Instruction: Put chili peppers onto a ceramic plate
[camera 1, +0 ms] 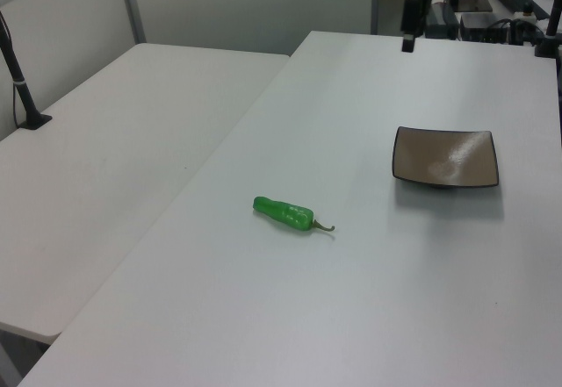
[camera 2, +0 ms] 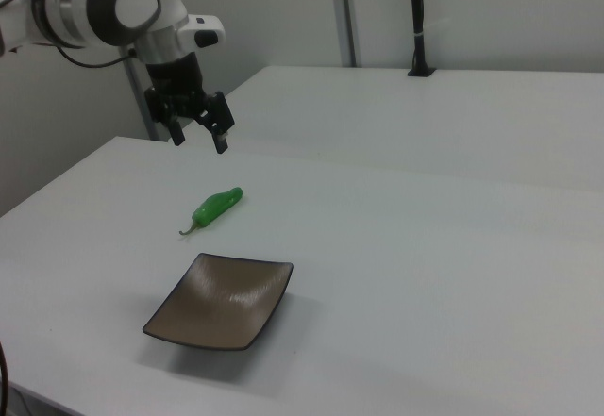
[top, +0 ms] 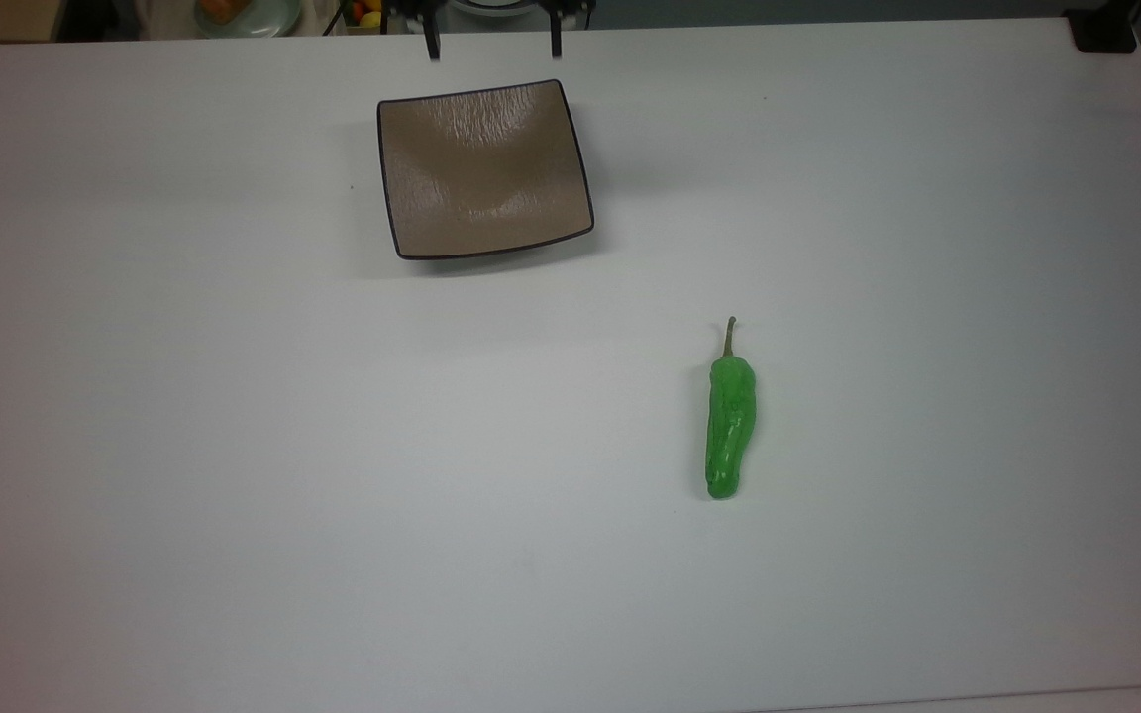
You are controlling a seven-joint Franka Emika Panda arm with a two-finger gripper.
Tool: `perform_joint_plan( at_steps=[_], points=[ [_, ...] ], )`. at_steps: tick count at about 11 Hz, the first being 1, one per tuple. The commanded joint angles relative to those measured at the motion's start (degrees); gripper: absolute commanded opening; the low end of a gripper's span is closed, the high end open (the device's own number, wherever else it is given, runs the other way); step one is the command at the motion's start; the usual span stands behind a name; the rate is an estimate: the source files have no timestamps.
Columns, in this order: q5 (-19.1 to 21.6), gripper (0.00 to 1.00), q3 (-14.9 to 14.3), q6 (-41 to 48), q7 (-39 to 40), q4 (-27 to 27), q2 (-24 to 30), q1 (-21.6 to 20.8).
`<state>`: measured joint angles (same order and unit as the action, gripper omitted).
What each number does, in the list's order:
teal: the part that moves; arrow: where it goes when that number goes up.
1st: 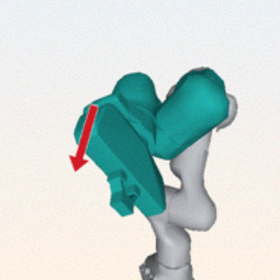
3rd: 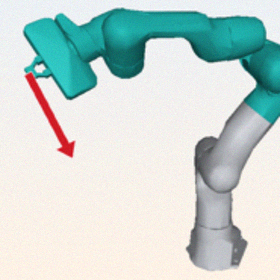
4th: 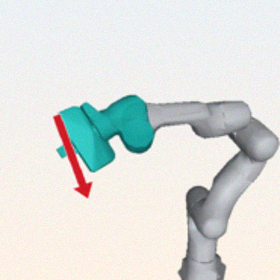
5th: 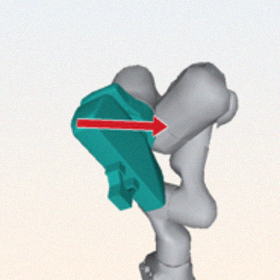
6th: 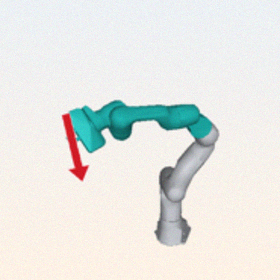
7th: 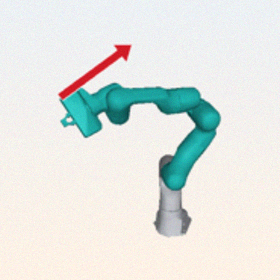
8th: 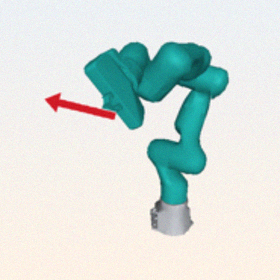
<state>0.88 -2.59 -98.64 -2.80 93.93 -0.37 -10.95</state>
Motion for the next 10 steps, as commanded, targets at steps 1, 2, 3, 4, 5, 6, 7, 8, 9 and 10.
perform_joint_plan(
  at_steps=[1,2,3,4,5,6,7,8,9,10],
  points=[
    [0.3,1.0,0.0,-3.8,0.3,-3.5,-4.4,-0.5],
    [0.3,1.0,0.0,-3.8,-0.6,-5.2,-6.6,-0.6],
    [0.3,1.0,0.1,-4.2,-3.8,-7.7,-9.2,-0.7],
    [0.0,1.0,0.2,-4.0,-6.6,-11.4,-12.7,-2.3],
    [-0.1,1.0,0.1,-3.8,-9.0,-15.1,-16.2,-3.7],
    [-0.2,1.0,0.0,-4.3,-11.4,-18.0,-19.3,-4.9],
    [-0.6,1.0,0.0,-4.7,-13.2,-20.3,-22.1,-6.2],
    [-0.6,1.0,0.0,-7.3,-14.9,-21.0,-24.3,-7.6],
    [-1.0,1.0,0.0,-10.7,-17.9,-21.0,-26.6,-9.1],
    [-1.9,1.0,0.0,-13.0,-20.2,-21.0,-28.5,-10.2]
  ],
)
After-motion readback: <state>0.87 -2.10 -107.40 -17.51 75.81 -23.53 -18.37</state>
